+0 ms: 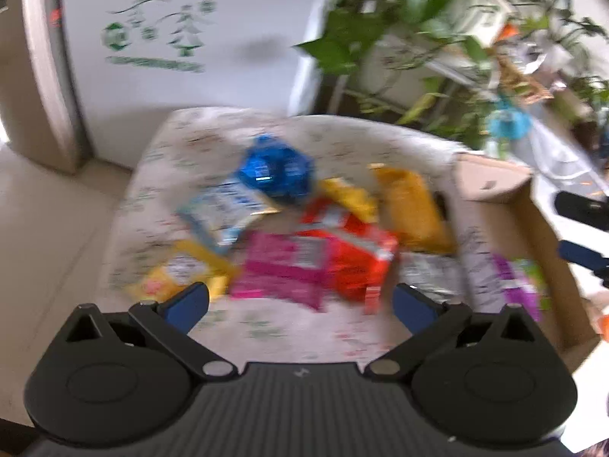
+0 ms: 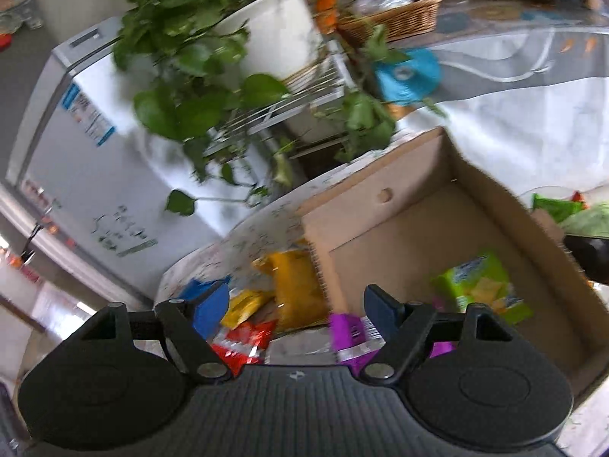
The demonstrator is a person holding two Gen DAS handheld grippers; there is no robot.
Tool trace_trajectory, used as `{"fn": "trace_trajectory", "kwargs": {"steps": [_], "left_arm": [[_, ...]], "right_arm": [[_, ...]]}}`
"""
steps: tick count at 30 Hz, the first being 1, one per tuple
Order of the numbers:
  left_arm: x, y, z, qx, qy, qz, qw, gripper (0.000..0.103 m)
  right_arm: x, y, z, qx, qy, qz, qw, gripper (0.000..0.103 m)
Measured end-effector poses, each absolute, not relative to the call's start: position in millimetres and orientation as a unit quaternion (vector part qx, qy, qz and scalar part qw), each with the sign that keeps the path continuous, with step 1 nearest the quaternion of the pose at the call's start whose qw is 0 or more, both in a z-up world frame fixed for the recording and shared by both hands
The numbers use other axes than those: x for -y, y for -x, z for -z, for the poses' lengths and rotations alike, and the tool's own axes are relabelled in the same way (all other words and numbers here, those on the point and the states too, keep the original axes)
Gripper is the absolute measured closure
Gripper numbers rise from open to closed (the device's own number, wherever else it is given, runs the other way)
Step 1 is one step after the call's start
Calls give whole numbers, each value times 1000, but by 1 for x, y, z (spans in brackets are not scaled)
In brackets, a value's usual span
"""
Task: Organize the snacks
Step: 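Withdraw both tools from the box back over the snack pile, then lower the right tool onto the red-orange bag and close on it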
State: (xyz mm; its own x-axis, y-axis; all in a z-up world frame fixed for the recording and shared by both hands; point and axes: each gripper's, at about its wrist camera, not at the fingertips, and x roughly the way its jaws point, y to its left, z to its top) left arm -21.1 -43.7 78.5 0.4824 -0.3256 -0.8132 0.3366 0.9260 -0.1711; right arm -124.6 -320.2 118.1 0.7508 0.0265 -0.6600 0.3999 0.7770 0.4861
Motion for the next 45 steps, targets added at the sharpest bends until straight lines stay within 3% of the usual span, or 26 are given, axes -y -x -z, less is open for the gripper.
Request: {"fn": "trace_trajectory", "kwargs": {"steps": [15,27,32,45], "left_arm": [[-4,-28,-34,-484,-10,103,869,1],[8,-38,1,-491,-117,167,847,0],[5,-39,4,-480,-109,194,849,0],[4,-36,6,-469,-102,197,855,0]], "right_arm": [[282,97,-102,-368,-275,39,887,20],[271,83,-85,-403,-259,40,877,20],[266,73,-77,-416,-265,22,869,20],[241,28,-51,-439,-152,-39,885,21]]}}
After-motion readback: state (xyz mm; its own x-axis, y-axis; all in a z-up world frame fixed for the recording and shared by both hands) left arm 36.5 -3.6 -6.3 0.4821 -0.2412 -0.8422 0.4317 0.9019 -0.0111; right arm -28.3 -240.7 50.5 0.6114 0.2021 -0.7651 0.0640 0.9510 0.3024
